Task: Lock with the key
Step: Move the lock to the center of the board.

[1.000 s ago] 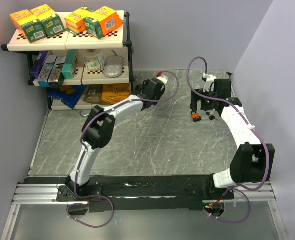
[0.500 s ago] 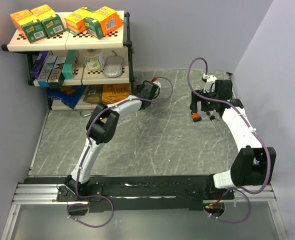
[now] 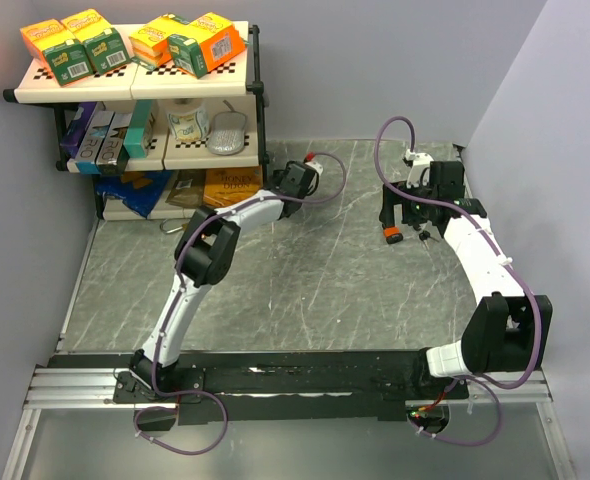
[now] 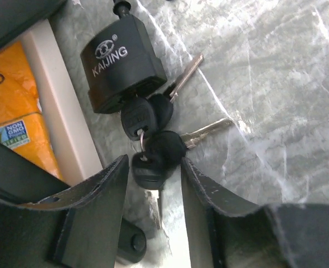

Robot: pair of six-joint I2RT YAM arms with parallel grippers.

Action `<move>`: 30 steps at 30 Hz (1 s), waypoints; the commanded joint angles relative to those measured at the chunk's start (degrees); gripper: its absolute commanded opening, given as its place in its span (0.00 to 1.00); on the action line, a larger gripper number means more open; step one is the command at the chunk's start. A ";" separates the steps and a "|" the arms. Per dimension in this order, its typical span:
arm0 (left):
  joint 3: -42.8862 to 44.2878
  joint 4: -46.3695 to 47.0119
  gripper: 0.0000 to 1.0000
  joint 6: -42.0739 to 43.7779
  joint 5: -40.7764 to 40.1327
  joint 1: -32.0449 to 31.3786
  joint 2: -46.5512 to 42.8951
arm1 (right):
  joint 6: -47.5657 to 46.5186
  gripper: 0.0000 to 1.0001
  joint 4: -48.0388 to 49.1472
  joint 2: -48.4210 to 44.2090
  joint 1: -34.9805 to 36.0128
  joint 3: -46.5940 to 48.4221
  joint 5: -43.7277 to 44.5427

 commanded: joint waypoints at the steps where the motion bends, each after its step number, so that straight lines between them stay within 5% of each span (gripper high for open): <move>1: 2.93 1.16 0.47 -0.07 1.38 0.96 2.15 | 0.08 1.00 0.32 -1.85 -0.08 0.31 -0.54; 7: 2.85 2.30 0.39 0.55 3.48 1.67 3.04 | 0.25 1.00 0.50 -1.42 -0.08 0.40 -0.54; 16: -1.10 -0.07 0.01 -1.30 5.51 0.88 -0.82 | 0.08 1.00 0.67 -1.24 -0.08 1.02 -0.45; 23: -19.37 -1.11 0.01 -7.78 7.35 -5.96 -12.77 | 0.25 1.00 1.20 -2.29 -0.08 0.05 -1.24; 30: -22.21 -7.71 0.01 -16.41 15.43 -11.25 -17.97 | 0.78 1.00 1.55 -3.17 -1.48 -1.36 -2.12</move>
